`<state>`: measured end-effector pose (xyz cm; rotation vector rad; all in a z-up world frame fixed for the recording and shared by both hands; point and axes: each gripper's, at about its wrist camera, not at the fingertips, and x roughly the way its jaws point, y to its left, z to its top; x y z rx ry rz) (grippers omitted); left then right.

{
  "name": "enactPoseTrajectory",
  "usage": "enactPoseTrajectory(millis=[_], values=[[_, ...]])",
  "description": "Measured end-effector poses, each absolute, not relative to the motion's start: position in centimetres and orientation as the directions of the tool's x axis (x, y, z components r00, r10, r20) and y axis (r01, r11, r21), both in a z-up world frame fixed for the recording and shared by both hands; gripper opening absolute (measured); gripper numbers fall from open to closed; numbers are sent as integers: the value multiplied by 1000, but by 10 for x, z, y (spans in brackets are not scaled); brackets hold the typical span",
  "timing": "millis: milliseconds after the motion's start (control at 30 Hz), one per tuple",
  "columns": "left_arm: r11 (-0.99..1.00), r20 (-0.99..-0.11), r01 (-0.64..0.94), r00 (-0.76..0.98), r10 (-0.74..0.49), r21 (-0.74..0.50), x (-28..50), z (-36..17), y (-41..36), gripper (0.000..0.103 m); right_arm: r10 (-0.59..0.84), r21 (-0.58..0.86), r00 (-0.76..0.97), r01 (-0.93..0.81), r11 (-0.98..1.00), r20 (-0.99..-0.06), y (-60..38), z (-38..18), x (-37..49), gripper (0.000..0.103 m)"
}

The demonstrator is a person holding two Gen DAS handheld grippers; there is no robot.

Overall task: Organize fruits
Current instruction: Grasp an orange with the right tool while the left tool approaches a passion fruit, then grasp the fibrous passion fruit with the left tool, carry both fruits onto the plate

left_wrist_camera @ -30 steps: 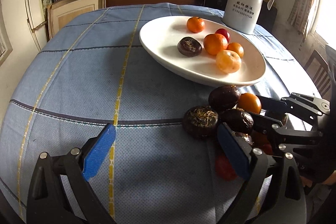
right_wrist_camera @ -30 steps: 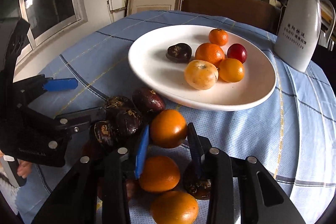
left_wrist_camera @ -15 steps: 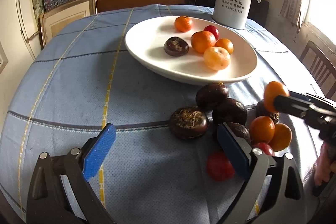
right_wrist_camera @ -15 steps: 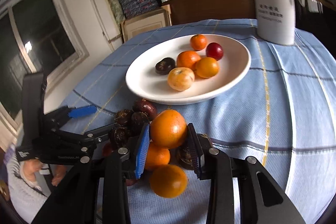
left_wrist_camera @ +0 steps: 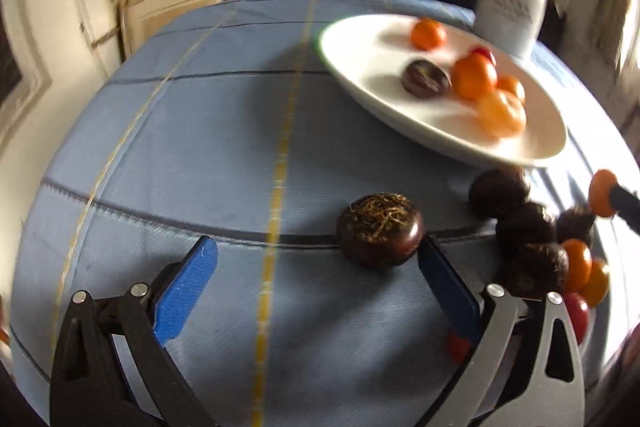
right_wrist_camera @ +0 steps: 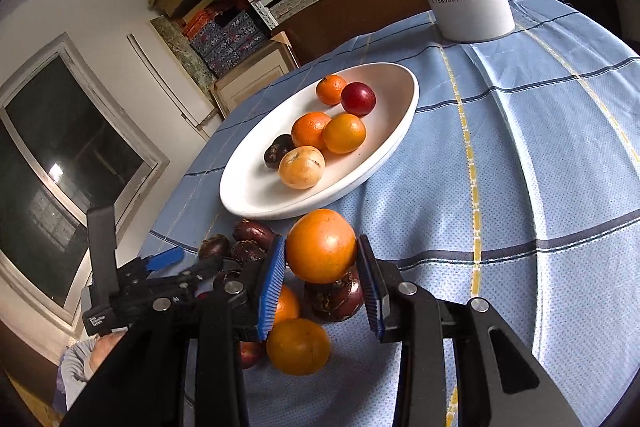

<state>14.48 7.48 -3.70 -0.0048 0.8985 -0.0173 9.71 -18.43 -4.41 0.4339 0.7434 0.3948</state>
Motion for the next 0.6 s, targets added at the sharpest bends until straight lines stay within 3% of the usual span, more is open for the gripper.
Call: enactPoseTrajectory(millis=[100,233,300,333,367,600], values=[[997,-754,43,653,-73,-59,141,-30,75,99,484,506,673,-185,842,-559,-185,-44,97,36],[995,-745,100,663,-73,-9,143,-30,60,98,480,497,676,-190,846,-559,-184,-43,95,36],[994,-756,113,650,-73,1,145,-34,55,89,479,498,675,-188,847,-561,-184,-43,96,36],[993,-758,118,647,-79,-3,144,-34,54,69,480,500,674,-185,846,-562,-185,-43,96,37],[992,-762,123,642,-92,-16,144,-36,55,62,482,505,672,-182,844,-562,-185,-44,97,37],[989,-777,140,618,-121,-42,147,-40,50,50,482,509,671,-178,842,-563,-187,-45,97,37]])
